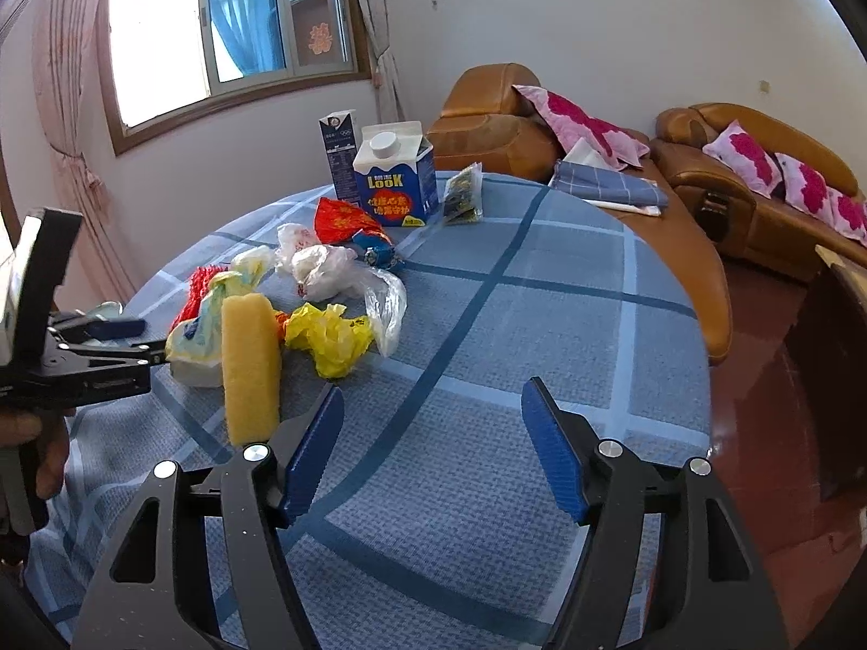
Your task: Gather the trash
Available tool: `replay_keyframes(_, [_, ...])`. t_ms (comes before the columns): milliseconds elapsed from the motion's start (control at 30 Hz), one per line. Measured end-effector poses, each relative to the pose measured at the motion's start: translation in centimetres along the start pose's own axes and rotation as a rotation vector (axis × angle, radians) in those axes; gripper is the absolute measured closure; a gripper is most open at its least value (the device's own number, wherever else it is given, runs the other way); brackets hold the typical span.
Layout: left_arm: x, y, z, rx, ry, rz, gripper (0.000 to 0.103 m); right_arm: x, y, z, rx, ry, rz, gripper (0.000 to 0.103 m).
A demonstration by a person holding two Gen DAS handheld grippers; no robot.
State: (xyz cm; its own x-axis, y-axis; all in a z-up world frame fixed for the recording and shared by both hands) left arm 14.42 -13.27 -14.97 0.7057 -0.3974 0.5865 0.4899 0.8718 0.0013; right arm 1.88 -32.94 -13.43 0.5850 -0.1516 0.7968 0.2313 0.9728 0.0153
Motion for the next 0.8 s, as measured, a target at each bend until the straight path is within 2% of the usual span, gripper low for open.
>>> replay_keyframes(33, [-0.1,0.0,-0.1,-0.023,0.009,-0.002,0.097,0.0,0.0,0.0,0.004,0.000,-0.003,0.035])
replay_keyframes(167, [-0.5,0.3,1.1,-0.030,-0.017,-0.031,0.102,-0.1,0.1,0.1,0.008,-0.001,-0.007,0.035])
replay_keyframes(300, [-1.4,2.0,3.6,-0.023,-0.031,-0.061,0.102,-0.1,0.6,0.1,0.014,0.000,-0.004,0.035])
replay_keyframes(433, [-2.9,4.1,5.0,-0.027,-0.004,-0.084,0.101,0.0,1.6,0.3,0.021,-0.002,0.017,0.035])
replay_keyframes(467, [-3.1,4.3,5.0,-0.031,0.008,-0.095,0.099,0.0,1.8,0.3,0.022,-0.002,0.019,0.035])
replay_keyframes(533, [-3.6,5.2,5.1,0.007,0.011,-0.093,0.095,0.0,2.2,0.2,0.025,-0.001,0.028,0.035])
replay_keyframes(567, [-3.9,5.8,5.0,0.027,0.015,-0.083,0.076,-0.1,2.4,0.2,0.026,0.001,0.035,0.035])
replay_keyframes(633, [-4.1,7.7,5.0,0.111,0.011,-0.023,0.044,-0.1,2.7,0.3,0.029,0.001,0.042,0.035])
replay_keyframes(733, [-4.1,10.4,5.3,0.221,0.000,0.073,0.044,-0.2,3.0,0.3,0.031,0.000,0.048,0.034])
replay_keyframes(800, [-4.0,11.5,5.8,0.254,-0.024,0.159,0.036,-0.3,3.0,0.2,0.034,0.001,0.048,0.034])
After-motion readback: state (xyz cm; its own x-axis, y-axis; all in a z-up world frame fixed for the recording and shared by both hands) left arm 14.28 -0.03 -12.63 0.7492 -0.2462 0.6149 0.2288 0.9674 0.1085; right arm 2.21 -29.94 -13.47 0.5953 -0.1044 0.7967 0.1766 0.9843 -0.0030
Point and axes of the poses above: each gripper's, at about its wrist camera, not at the fingertips, and z roughly against the way its jaws point, y to its left, x to its top, the point moved 4 cm from there along -z, roughly the way its jaws point, and after that the axes turned 8 degrees about -x, right-handed, at the moved point
